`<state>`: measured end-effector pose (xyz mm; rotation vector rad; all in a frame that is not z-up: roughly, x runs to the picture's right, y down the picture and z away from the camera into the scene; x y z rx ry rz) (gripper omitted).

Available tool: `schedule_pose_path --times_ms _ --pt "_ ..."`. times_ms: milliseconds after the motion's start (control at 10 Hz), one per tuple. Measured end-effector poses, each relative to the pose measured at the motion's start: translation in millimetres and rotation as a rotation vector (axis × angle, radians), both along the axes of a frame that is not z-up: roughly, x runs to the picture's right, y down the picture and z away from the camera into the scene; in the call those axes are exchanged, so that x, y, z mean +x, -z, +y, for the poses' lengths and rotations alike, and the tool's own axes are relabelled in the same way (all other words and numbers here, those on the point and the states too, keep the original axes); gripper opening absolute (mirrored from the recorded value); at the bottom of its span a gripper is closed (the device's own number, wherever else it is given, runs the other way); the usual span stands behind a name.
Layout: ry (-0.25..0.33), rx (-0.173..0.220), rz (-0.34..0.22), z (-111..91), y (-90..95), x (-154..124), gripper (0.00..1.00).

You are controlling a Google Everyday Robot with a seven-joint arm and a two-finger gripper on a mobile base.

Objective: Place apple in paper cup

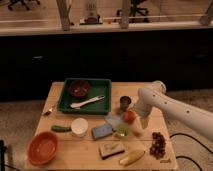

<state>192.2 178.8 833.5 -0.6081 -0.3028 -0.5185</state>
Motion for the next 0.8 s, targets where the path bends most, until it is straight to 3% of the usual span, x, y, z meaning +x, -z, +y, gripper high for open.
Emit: schedule_pose_path --times_ms 800 --pt "0.014 -0.015 -0.012 1.4 -6.4 -4.6 0.79"
